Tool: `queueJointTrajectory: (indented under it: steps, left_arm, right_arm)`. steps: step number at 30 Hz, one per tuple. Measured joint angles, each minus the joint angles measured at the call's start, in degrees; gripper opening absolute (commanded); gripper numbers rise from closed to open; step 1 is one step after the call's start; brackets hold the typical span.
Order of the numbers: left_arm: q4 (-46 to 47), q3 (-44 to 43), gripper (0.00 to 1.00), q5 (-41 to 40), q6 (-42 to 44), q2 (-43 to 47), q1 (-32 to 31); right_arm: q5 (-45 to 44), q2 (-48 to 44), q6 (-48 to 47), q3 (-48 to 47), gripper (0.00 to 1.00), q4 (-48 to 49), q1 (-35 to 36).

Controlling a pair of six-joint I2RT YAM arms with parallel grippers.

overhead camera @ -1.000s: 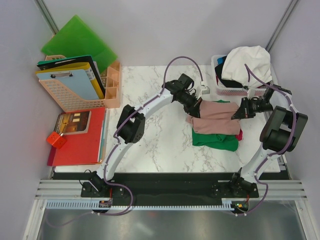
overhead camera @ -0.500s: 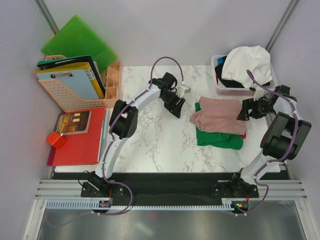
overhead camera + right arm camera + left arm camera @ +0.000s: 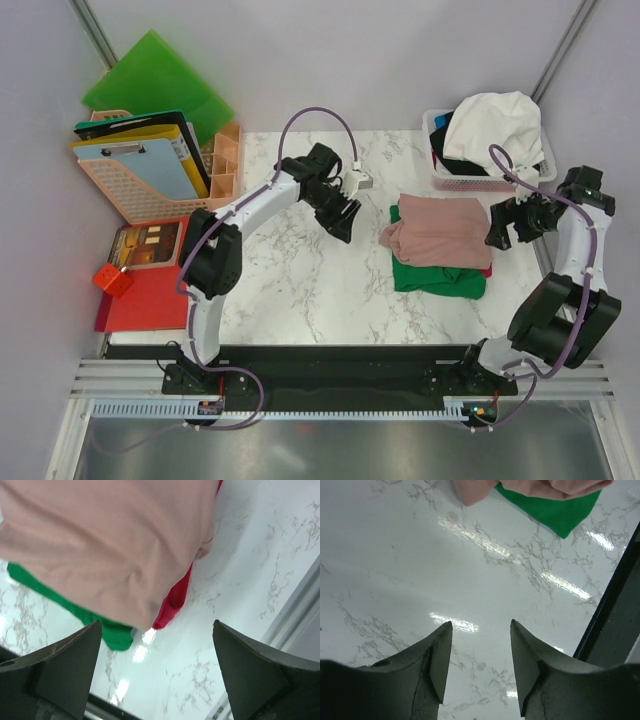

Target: Fold and stack the t-shirts

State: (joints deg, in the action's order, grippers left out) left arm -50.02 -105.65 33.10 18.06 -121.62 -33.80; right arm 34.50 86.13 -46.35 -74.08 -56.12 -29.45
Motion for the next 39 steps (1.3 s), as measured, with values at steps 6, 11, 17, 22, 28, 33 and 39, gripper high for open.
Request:
queueJointTrajectory:
  steps: [6, 11, 17, 22, 28, 33, 39]
  left_arm:
    - [2.8, 8.3, 0.58, -4.4, -0.2, 8.7, -0.5]
    - [4.9, 9.6, 0.58, -10.1, -0.3, 11.8, 0.1]
    - [5.9, 12.0, 0.58, -12.3, -0.3, 12.3, 1.3]
    - [5.9, 12.8, 0.59, -13.9, -0.3, 12.3, 1.7]
    - [6.1, 13.1, 0.59, -14.4, -0.3, 12.3, 2.3]
    - [6.5, 13.8, 0.59, -15.0, -0.2, 12.3, 2.7]
    - [6.5, 14.2, 0.59, -15.1, -0.2, 12.3, 3.4]
  right_arm:
    - [-1.4, -9.5, -7.2, 4.6, 0.93, -7.8, 3.4]
    - [-0.2, -9.0, -9.4, 8.3, 0.88, -12.1, 8.4]
    - [0.8, -5.5, -7.5, 9.7, 0.93, -10.1, 15.9]
    - [1.1, -1.1, -5.1, 9.8, 0.92, -6.8, 19.2]
    - [-0.1, 0.4, -2.1, 11.6, 0.90, -1.0, 23.6]
    - [-1.8, 3.8, -0.1, 12.5, 0.67, 3.5, 24.9]
    - [-3.7, 3.8, 0.5, 13.9, 0.00, 6.6, 25.1]
